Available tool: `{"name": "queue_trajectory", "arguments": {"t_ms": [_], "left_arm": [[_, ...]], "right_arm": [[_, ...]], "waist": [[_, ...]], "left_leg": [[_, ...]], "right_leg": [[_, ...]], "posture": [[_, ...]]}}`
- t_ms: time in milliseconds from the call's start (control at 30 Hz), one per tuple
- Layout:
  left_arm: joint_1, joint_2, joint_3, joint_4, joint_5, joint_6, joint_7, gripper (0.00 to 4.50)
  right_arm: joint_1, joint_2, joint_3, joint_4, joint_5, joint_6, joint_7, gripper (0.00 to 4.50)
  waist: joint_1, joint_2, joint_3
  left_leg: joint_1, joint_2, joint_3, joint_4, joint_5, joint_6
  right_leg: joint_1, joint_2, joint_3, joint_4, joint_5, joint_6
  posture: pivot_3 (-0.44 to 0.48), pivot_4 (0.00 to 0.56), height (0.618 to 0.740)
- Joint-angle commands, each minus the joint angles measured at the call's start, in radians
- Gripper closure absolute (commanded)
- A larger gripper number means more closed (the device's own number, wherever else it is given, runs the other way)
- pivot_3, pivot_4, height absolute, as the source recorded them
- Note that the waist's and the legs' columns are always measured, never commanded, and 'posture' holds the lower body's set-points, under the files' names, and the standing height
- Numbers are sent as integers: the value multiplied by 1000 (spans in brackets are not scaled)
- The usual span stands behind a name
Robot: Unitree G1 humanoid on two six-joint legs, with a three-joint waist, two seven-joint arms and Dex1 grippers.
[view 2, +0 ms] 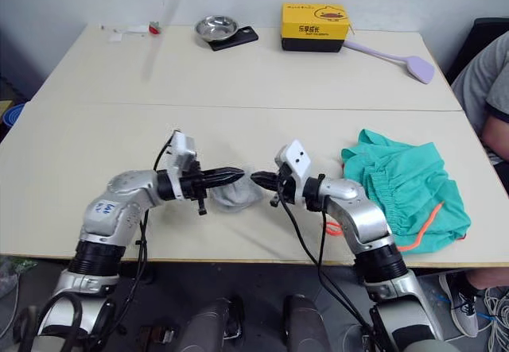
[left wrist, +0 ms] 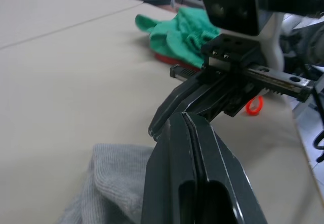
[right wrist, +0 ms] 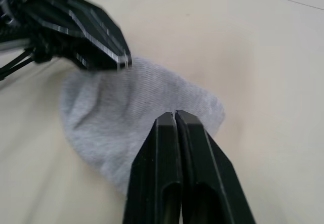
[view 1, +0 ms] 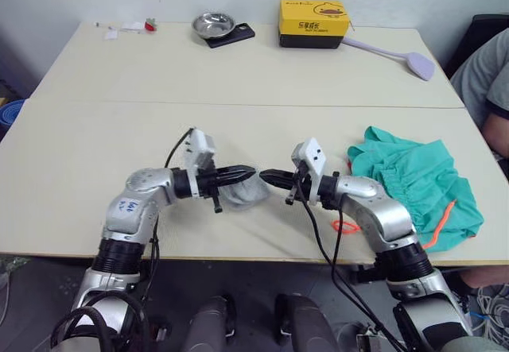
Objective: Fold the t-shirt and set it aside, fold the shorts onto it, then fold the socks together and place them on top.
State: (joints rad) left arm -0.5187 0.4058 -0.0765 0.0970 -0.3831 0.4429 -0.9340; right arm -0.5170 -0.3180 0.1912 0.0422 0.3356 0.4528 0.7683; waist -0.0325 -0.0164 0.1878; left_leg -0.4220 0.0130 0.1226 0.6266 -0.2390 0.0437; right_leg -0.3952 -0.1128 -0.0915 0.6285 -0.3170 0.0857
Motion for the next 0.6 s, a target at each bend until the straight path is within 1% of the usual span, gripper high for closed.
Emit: {"name": "queue_trajectory", "arguments": {"t_ms": [33,133,200,267,400,500,600], "left_arm": [[28,17,-33,23,65,-12,36,4500],[69,30,-40,24,96,-9,56,4500],[93,32,-37,28,113,-24,74,4500],[113,26,-28,30,111,-35,93,4500],[147,26,-16,24,107,-86,101,4500],[163,30,11,2,73,-135,71,4500],[153,17,68,-45,-1,-108,68,4500]], "right_arm": [[10,27,4,6,-28,-30,-29,4480],[31,31,18,33,-60,-60,-24,4480],[46,23,26,43,-78,-77,-12,4480],[58,9,30,46,-88,-77,2,4480],[67,-23,-8,49,-74,-66,19,4480],[58,-49,-42,43,-56,-68,43,4480],[37,-52,-87,24,11,-20,78,4480]], "waist": [[2,0,0],[3,0,0],[4,0,0],[2,0,0],[1,0,0],[1,0,0],[2,0,0]], "left_leg": [[0,0,-1,0,0,0],[0,0,-1,0,0,-1],[0,0,-1,0,-3,-5],[0,0,-2,0,-4,-5],[2,0,-2,0,-4,-5],[2,0,-2,-1,-4,-5],[1,0,-2,-1,-4,-5]], "right_leg": [[0,0,0,0,0,0],[0,-1,0,-1,0,0],[0,-1,0,-1,0,0],[1,-1,0,-1,0,0],[2,-1,0,0,0,0],[1,-1,0,-1,0,0],[1,-1,0,-1,0,0]], "posture": [[0,150,740],[0,150,740],[0,150,740],[0,150,740],[0,150,740],[0,150,740],[0,150,740]]}}
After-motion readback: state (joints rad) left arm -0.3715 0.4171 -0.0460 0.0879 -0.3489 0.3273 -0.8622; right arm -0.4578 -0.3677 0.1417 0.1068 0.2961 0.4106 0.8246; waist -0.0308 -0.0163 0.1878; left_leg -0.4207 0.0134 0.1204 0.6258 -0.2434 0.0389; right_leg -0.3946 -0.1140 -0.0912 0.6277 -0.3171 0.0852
